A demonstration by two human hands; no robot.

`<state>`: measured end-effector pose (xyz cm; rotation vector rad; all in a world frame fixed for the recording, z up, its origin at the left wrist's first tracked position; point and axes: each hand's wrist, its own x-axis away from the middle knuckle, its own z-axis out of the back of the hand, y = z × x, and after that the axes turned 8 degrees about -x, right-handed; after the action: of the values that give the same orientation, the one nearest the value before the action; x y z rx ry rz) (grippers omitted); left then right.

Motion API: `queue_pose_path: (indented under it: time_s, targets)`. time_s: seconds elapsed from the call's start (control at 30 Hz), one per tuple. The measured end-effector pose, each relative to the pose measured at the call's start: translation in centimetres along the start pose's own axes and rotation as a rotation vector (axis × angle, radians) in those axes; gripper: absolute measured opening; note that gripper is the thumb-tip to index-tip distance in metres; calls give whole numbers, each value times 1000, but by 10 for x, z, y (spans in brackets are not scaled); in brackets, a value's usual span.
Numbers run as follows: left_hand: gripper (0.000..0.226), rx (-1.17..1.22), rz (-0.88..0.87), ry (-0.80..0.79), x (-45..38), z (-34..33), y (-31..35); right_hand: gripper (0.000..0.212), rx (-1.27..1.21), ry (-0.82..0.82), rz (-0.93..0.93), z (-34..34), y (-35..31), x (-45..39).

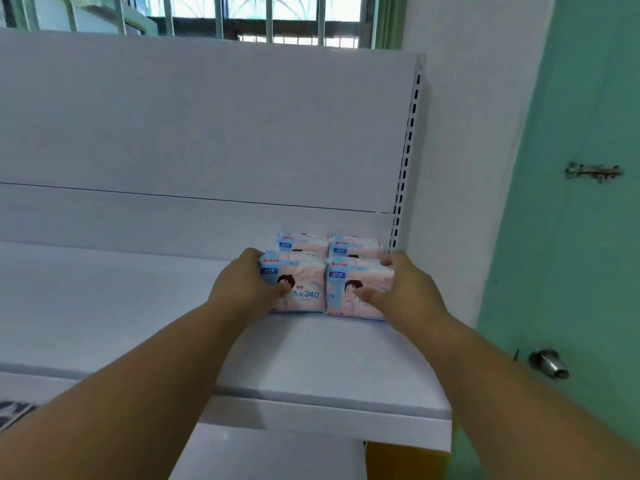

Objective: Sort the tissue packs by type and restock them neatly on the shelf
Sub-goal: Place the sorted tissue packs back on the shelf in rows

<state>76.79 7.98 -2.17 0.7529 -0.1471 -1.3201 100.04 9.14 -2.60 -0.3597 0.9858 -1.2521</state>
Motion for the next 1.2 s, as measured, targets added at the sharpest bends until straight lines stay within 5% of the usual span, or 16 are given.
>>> queue_pose_path:
  time_s: [0.43, 0.57, 0.97, 1.2]
  targets:
    - [59, -101, 21, -35, -68, -37, 6, 60, 171, -45, -72, -31, 13, -64]
    - [82, -79, 1, -73, -52, -28, 10, 64, 258, -75, -112, -30, -4, -48]
    - [73, -158, -428, 53, 158, 53, -8, 65, 349, 107, -21, -11, -111, 162]
    - [66, -137, -429, 13, 305, 139, -57, 65, 219, 78, 5, -10, -186, 307]
